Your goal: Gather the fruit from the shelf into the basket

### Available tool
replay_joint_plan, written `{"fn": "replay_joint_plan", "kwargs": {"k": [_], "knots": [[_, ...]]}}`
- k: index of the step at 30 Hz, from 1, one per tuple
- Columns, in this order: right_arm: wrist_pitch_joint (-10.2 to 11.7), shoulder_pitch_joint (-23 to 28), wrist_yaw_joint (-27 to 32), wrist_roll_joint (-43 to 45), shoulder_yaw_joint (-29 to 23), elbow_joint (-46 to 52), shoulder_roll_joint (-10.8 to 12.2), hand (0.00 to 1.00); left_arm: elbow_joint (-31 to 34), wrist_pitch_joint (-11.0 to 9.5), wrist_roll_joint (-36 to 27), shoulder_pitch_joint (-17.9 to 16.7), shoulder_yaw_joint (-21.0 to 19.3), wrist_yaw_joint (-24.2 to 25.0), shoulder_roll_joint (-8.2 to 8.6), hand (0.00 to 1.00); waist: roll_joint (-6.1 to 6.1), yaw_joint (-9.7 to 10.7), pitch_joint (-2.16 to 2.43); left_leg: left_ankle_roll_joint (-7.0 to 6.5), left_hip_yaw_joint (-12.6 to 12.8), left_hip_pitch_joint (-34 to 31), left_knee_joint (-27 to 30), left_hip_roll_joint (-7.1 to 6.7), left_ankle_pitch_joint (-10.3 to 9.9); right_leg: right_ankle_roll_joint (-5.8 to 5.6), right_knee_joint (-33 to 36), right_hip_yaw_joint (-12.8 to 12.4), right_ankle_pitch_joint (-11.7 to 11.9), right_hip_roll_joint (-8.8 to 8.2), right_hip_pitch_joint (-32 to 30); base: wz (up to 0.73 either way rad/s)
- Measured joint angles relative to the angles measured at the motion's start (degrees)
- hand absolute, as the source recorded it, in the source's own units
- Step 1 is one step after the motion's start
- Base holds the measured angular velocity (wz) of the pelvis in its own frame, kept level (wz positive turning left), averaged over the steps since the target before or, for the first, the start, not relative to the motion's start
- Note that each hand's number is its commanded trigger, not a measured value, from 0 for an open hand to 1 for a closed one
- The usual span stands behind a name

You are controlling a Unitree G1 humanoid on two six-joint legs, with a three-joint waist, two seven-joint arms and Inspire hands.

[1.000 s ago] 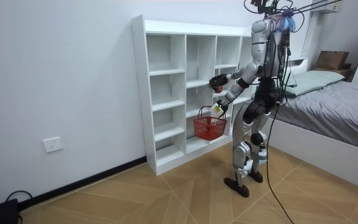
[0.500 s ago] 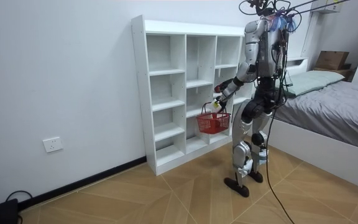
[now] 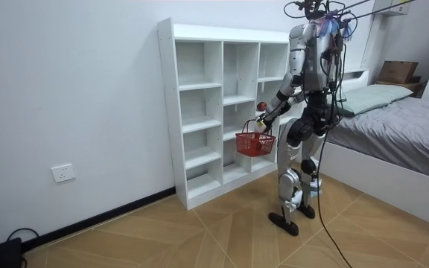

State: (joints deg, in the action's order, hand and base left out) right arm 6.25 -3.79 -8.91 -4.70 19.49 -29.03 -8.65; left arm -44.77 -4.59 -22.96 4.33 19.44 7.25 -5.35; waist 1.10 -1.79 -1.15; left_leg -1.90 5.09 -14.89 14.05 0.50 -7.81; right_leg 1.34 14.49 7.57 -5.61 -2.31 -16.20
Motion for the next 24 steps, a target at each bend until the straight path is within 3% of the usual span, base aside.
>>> {"fn": "replay_joint_plan", "kwargs": {"k": [15, 19, 24], "knots": [[0.1, -0.7, 2.1, -0.2, -0.4, -10.0, 2.0, 1.00, 0.1, -0.7, -0.1, -0.1, 1.2, 2.4, 0.24, 1.00, 0.12, 0.0, -0.07, 0.05, 1.1, 0.1, -0.4, 0.21, -0.1, -0.01, 0.1, -1.1, 0.0, 0.38, -0.7, -0.04], [0.1, -0.8, 3.7, -2.5, -0.5, -11.6, 2.0, 1.00, 0.8, -0.7, -1.7, -0.1, 2.7, 2.5, 0.28, 1.00, 0.94, 0.0, -0.31, 0.05, 1.1, -0.1, -0.5, 0.16, -0.1, -0.01, 0.1, -1.1, 0.0, 0.37, -1.0, 0.00], [0.1, -2.6, 5.1, -6.9, -0.5, -13.4, 1.7, 1.00, 3.3, -0.7, -4.1, -0.1, 3.0, 2.5, 0.19, 1.00, 1.82, 0.0, -0.25, 0.06, 1.0, -0.6, -0.5, 0.23, -0.1, 0.04, 0.1, -1.0, 0.0, 0.30, -1.3, 0.00]]}}
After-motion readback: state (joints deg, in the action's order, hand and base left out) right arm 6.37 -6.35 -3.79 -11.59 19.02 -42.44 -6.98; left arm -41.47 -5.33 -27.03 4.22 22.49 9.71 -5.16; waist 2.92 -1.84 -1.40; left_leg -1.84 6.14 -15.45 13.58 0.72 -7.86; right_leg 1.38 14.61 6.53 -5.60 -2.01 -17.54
